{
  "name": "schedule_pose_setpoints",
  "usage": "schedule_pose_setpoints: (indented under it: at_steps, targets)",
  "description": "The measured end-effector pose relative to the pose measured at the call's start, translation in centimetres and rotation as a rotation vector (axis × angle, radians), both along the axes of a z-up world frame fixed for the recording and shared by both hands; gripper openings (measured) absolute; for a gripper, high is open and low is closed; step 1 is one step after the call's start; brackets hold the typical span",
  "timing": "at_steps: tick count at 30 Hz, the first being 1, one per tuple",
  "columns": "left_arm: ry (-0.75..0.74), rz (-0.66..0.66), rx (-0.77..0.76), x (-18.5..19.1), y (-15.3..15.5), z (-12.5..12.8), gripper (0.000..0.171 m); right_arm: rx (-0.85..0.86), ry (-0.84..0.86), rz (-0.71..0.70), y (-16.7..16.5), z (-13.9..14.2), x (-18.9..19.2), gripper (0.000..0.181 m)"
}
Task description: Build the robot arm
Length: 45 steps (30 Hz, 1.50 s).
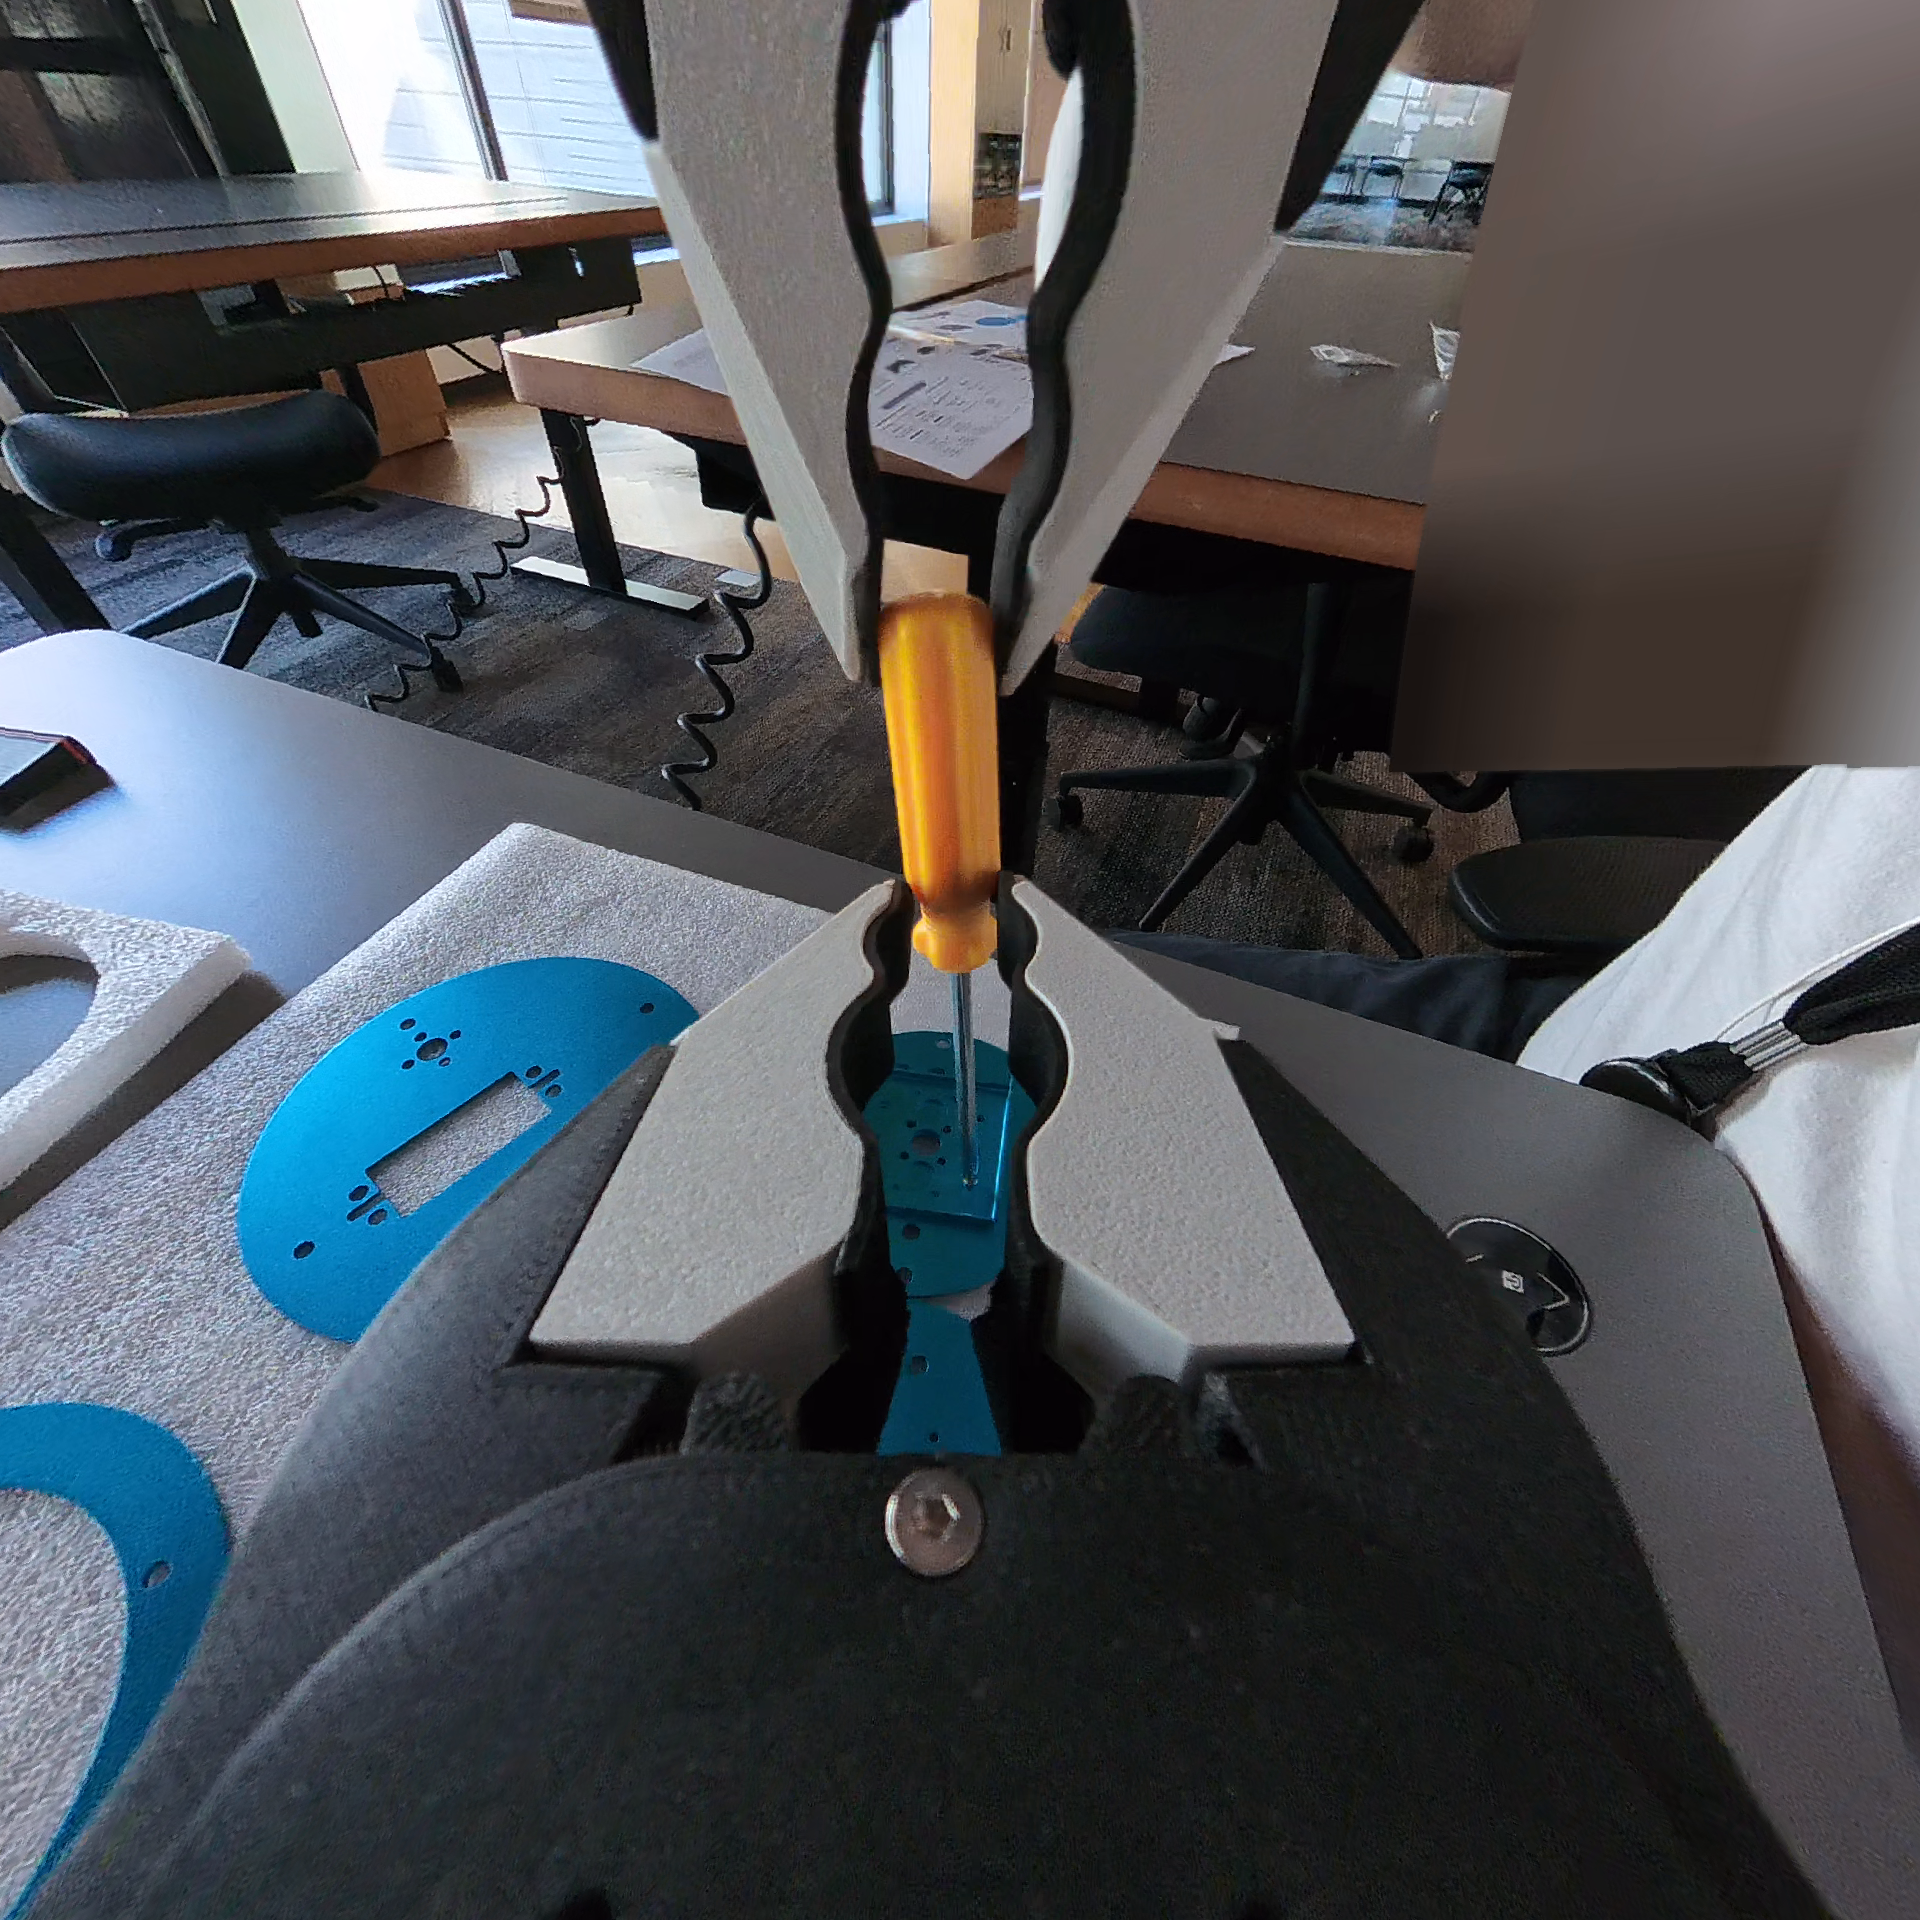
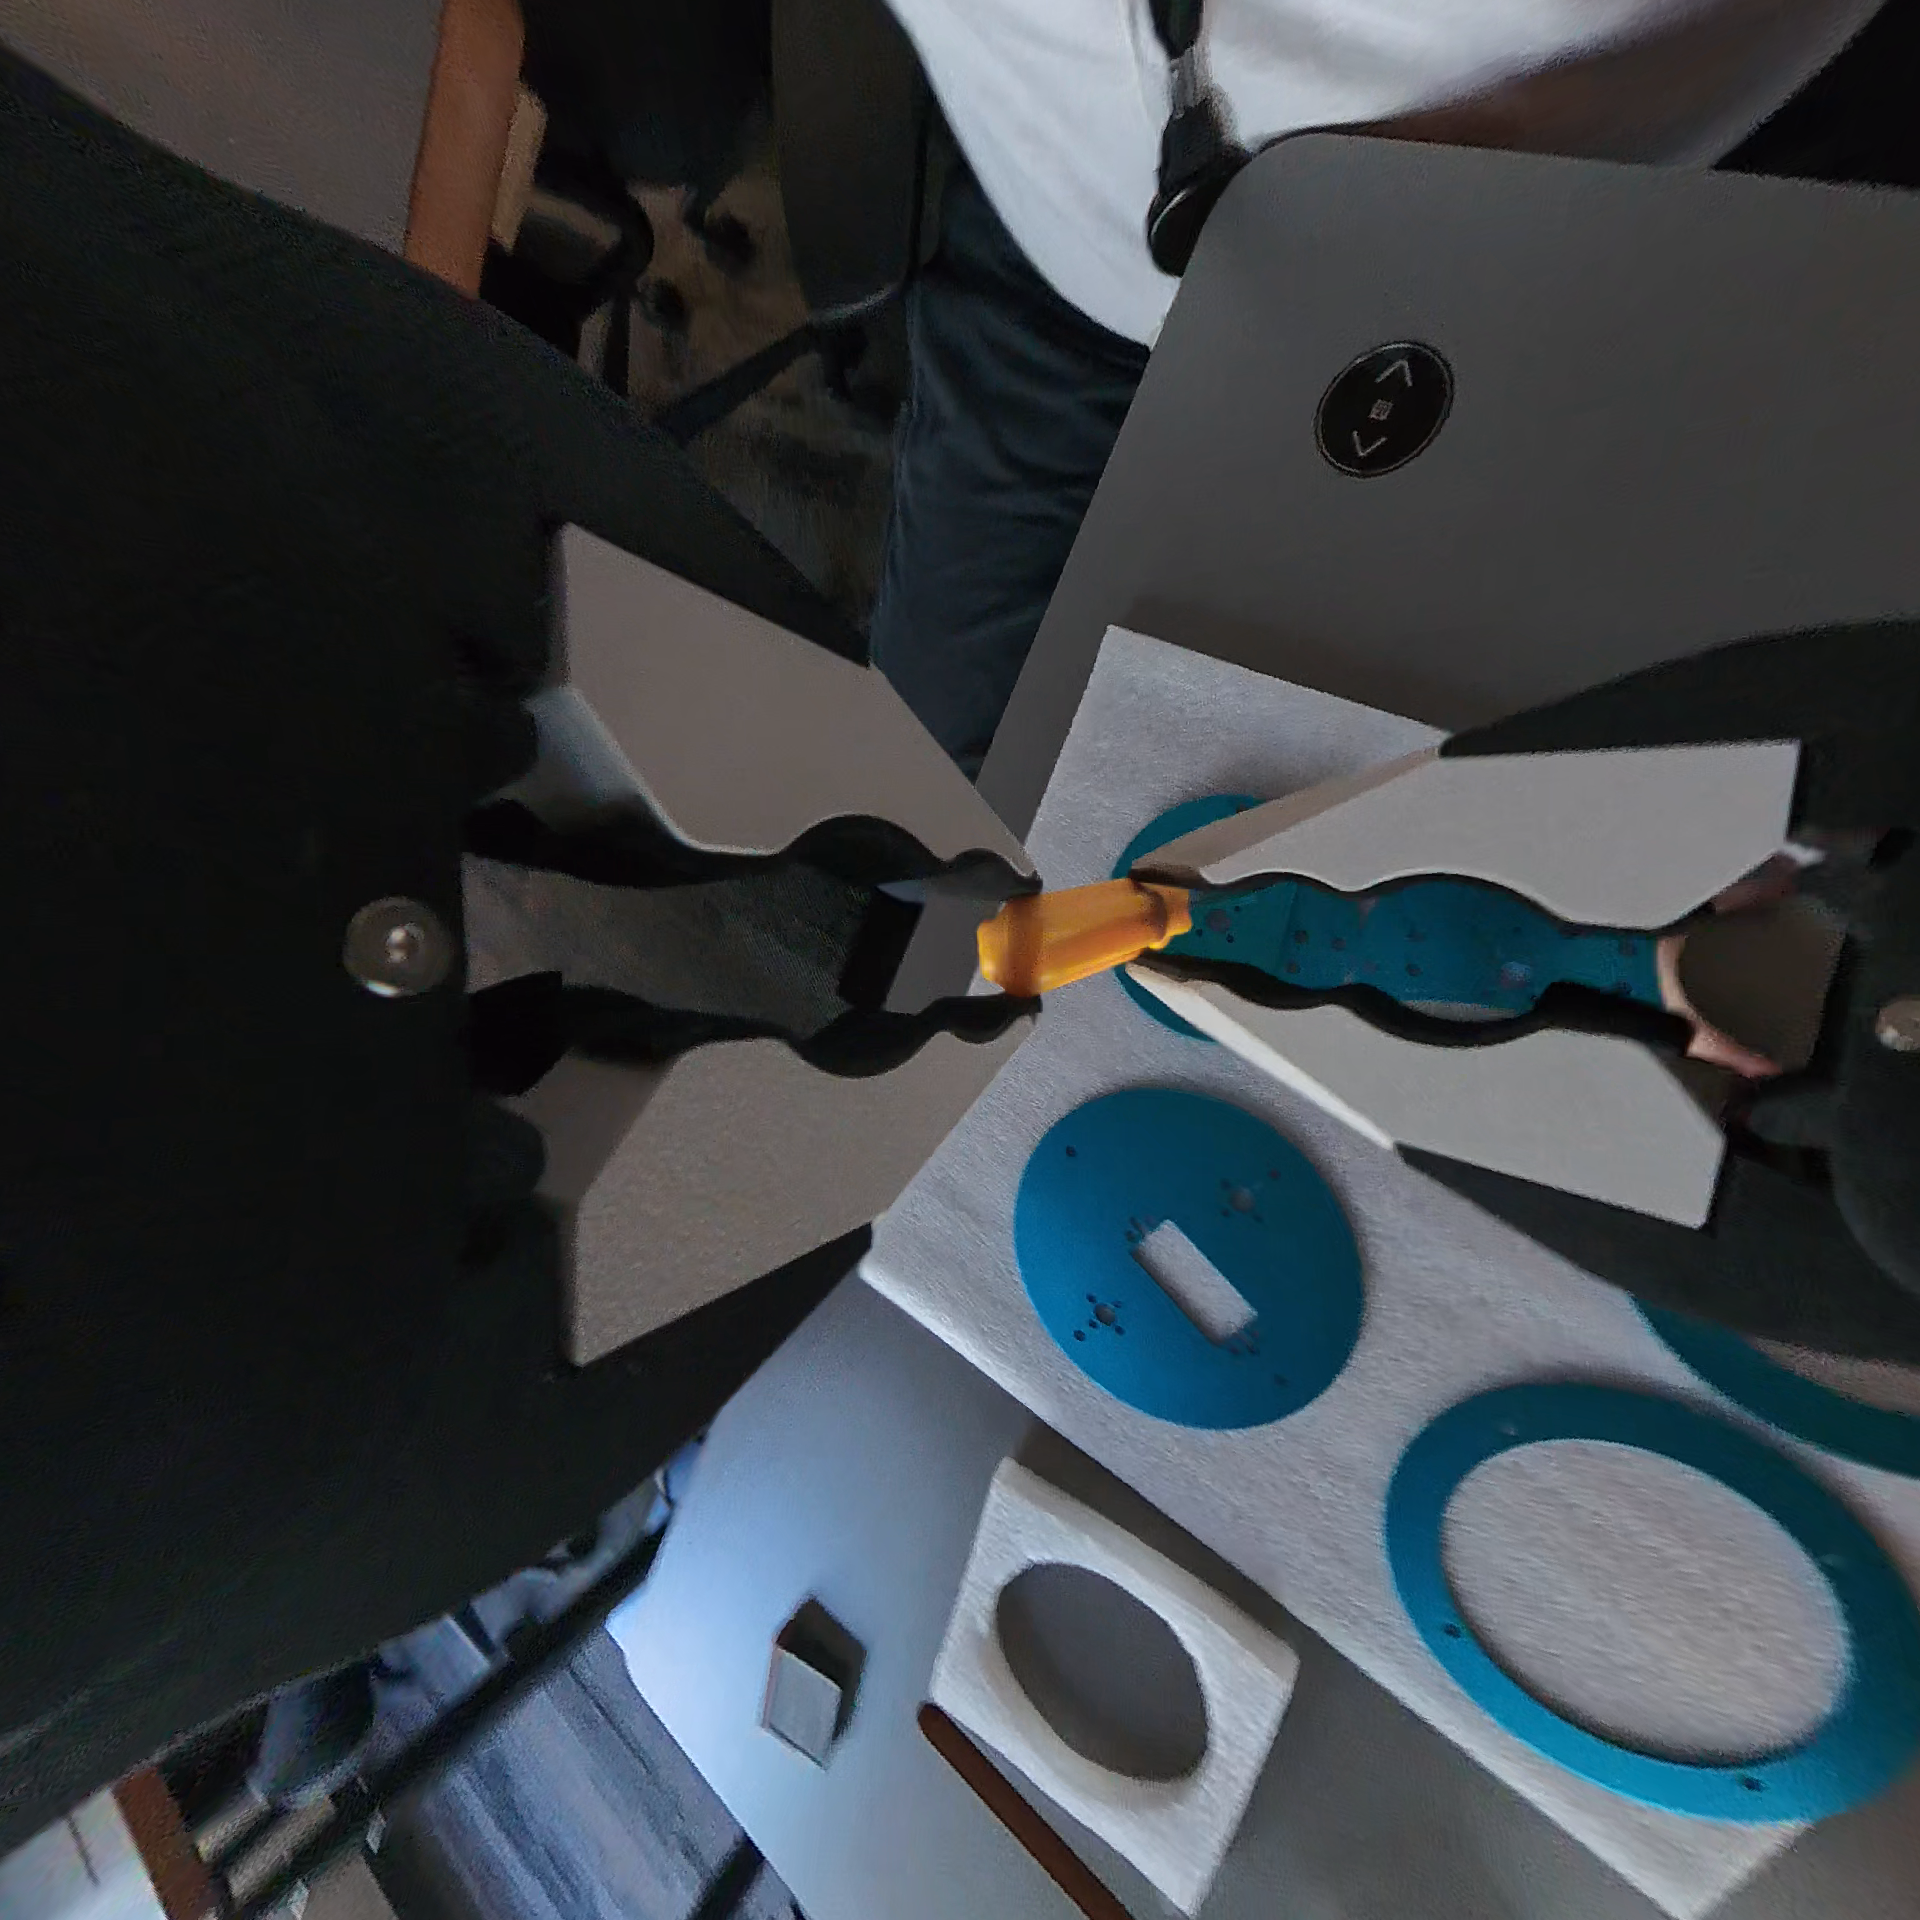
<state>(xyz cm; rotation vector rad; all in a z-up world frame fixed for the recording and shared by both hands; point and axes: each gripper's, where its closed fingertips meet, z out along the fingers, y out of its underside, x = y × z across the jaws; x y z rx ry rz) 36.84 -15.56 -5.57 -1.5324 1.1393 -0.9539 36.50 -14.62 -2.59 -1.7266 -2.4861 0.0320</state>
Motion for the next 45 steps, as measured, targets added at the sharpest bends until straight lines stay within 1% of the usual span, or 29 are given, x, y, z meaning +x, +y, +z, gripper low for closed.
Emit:
schedule_pose_setpoints:
  at_steps: [1,4,5,6,7,8,10,11,12,13,16,17,19,20,22,23,24,26,27,29,31,32,34,36,37,40,42,44,45]
  targets:
    - [0.002,0.004,0.004,0.0,0.1,0.0,0.013,-0.007,-0.023,-0.087,0.2,-0.1,0.2,0.018]
    - [0.002,0.004,0.007,-0.1,0.0,0.0,0.012,-0.112,-0.060,-0.455,0.1,-0.1,0.7,0.018]
    - [0.003,0.006,0.007,-0.1,0.1,0.0,0.011,-0.128,-0.050,-0.499,0.1,-0.1,0.7,0.018]
    - [0.003,0.008,0.008,-0.2,0.1,0.0,0.011,-0.131,-0.039,-0.491,0.2,-0.1,0.6,0.018]
    - [0.003,0.008,0.009,-0.2,0.1,0.0,0.010,-0.124,-0.033,-0.448,0.2,-0.1,0.5,0.018]
    - [0.006,0.000,0.010,-0.2,0.0,0.0,0.000,-0.107,-0.027,-0.382,0.2,-0.1,0.5,0.019]
    - [0.008,-0.008,0.015,-0.1,-0.2,0.0,0.000,-0.037,0.000,-0.211,0.5,0.0,0.2,0.035]
    - [0.011,-0.010,0.017,-0.1,-0.2,0.0,0.000,-0.005,0.016,-0.126,0.5,0.0,0.1,0.029]
    - [0.012,-0.009,0.018,0.0,-0.2,-0.1,0.000,0.000,0.012,-0.063,0.2,0.0,0.3,0.002]
    - [0.007,-0.007,0.017,0.0,-0.2,0.0,0.000,0.014,0.019,-0.040,0.1,-0.2,0.3,0.000]
    - [-0.039,-0.010,-0.003,0.0,-0.3,0.6,0.010,-0.014,0.017,-0.064,-0.2,-1.1,0.2,0.000]
    - [-0.048,0.002,-0.014,-0.1,0.0,0.7,0.018,-0.014,0.039,-0.067,-0.1,-1.2,-0.1,0.000]
    - [-0.054,0.024,-0.044,0.1,0.4,0.6,0.046,0.010,0.175,-0.074,0.5,-0.2,-1.4,0.000]
    - [-0.052,0.022,-0.060,0.3,0.4,0.4,0.047,-0.001,0.260,-0.084,0.5,1.0,-2.1,0.000]
    - [-0.022,0.007,-0.068,0.9,0.2,-0.2,0.044,-0.037,0.440,-0.109,0.6,3.9,-3.4,0.016]
    - [-0.014,0.004,-0.064,1.2,0.2,-0.4,0.042,-0.051,0.498,-0.103,0.7,5.0,-3.5,0.024]
    - [-0.008,0.004,-0.060,1.5,0.1,-0.4,0.036,-0.039,0.535,-0.088,1.1,5.9,-3.2,0.027]
    - [0.028,0.033,-0.057,1.9,0.6,-1.1,0.030,-0.033,0.594,-0.039,1.7,6.7,-2.2,0.038]
    - [0.049,0.038,-0.054,2.0,0.6,-1.4,0.017,-0.054,0.592,-0.032,1.9,6.5,-1.4,0.039]
    - [0.060,0.043,-0.043,2.1,0.7,-1.6,0.015,-0.189,0.577,-0.021,1.0,5.4,0.1,0.041]
    - [0.049,0.035,-0.051,2.0,0.6,-1.6,0.015,-0.292,0.491,-0.011,0.0,3.3,1.5,0.042]
    - [0.043,0.030,-0.058,1.9,0.5,-1.5,0.015,-0.275,0.454,0.028,-0.1,2.4,1.9,0.047]
    - [0.039,0.022,-0.054,1.8,0.3,-1.5,0.015,-0.129,0.430,0.116,0.8,1.2,1.8,0.051]
    - [0.040,0.020,-0.044,1.6,0.2,-1.5,0.015,-0.056,0.433,0.219,0.5,1.0,1.2,0.047]
    - [0.039,0.017,-0.043,1.6,0.1,-1.4,0.015,-0.024,0.425,0.238,0.7,1.1,0.8,0.044]
    - [0.037,0.017,-0.037,1.2,0.0,-1.3,0.015,-0.032,0.344,0.273,0.5,0.8,0.4,0.038]
    - [0.035,0.017,-0.029,1.0,-0.1,-1.3,0.015,-0.067,0.305,0.306,-0.3,0.7,0.2,0.025]
    - [0.036,0.013,-0.032,0.9,-0.1,-1.3,0.015,-0.066,0.278,0.328,-0.6,0.7,0.0,0.017]
    - [0.037,0.011,-0.031,0.9,-0.1,-1.3,0.015,-0.054,0.264,0.338,-0.5,0.7,0.0,0.017]
